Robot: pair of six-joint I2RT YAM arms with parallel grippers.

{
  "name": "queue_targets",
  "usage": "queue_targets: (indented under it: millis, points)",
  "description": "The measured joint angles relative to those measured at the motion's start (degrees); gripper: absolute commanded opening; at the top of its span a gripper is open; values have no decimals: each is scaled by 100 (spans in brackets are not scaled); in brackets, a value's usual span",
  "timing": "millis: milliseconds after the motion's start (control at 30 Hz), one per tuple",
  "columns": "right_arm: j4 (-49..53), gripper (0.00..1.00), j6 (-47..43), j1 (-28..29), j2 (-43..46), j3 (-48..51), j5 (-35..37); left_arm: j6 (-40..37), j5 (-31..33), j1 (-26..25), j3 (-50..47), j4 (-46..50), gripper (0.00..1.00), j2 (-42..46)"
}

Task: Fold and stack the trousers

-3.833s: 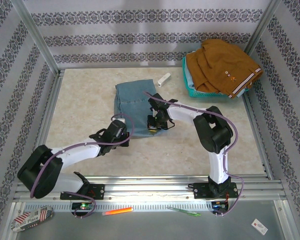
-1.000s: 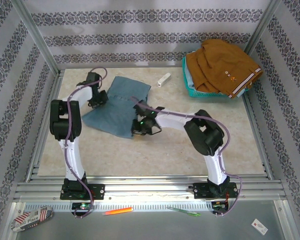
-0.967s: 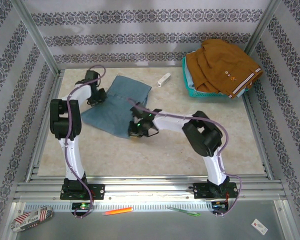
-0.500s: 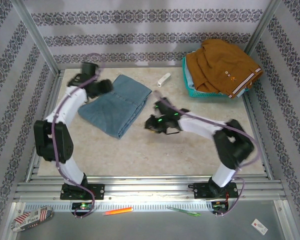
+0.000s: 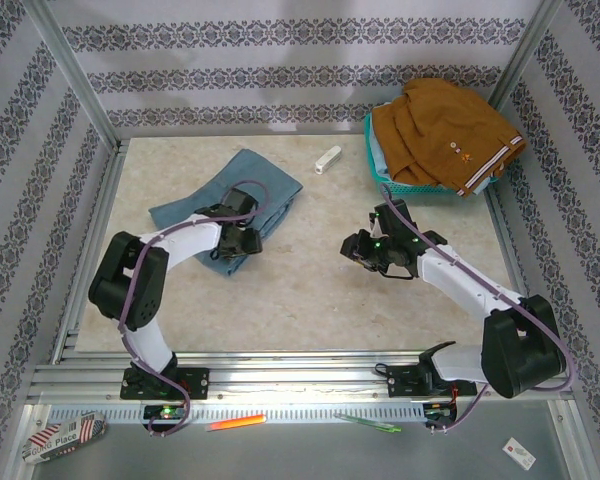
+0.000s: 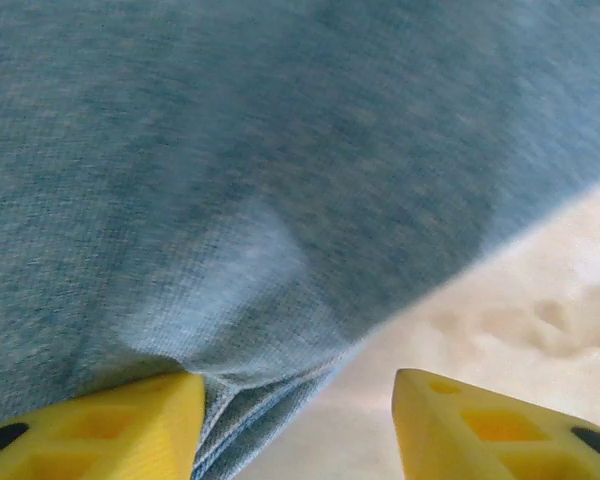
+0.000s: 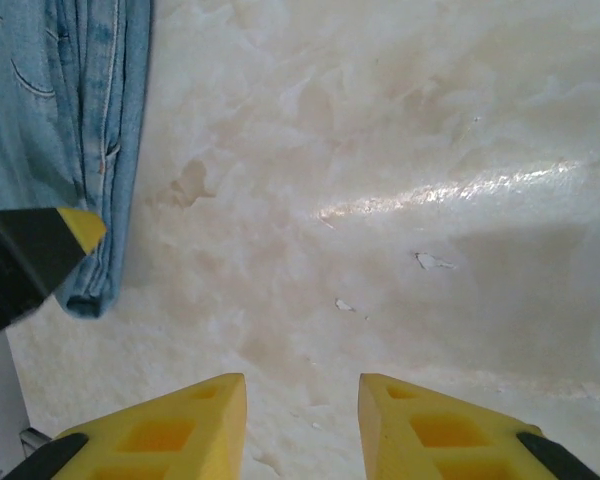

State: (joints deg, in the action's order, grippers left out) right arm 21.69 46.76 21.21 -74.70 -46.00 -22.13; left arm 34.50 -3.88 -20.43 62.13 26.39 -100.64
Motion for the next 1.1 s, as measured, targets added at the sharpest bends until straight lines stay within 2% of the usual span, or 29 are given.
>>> queue_targets:
  millis: [133, 267, 400, 500, 600, 667, 767, 833, 900, 1100]
  points:
    - [-4, 35, -9, 0, 35, 7, -85, -225, 44, 1270, 153, 70, 50, -52]
    - [-4, 35, -9, 0, 157, 7, -155, -363, 133, 2428, 920, 380, 50, -560]
    - [2, 35, -26, 0, 396, 22, -175, -310, -83, 2983, 1309, 413, 52, -848]
    - [33, 35, -31, -15, 603, 101, -179, -203, -369, 2846, 1233, 420, 56, -658]
    - [63, 36, -33, -87, 721, 197, -186, -76, -538, 2326, 804, 398, 63, -2]
    - [74, 37, -48, -125, 732, 238, -188, 28, -487, 1777, 531, 400, 71, 568]
    - [79, 40, -76, -162, 688, 247, -199, 94, -304, 940, 601, 407, 81, 951]
    - [81, 42, -87, -188, 616, 247, -208, 96, -101, 481, 872, 402, 81, 789]
    - [79, 43, -90, -199, 544, 247, -236, 116, 33, 251, 1102, 358, 81, 442]
    - [70, 44, -52, -267, 531, 229, -273, 129, 623, 310, 1580, 289, 72, -1163]
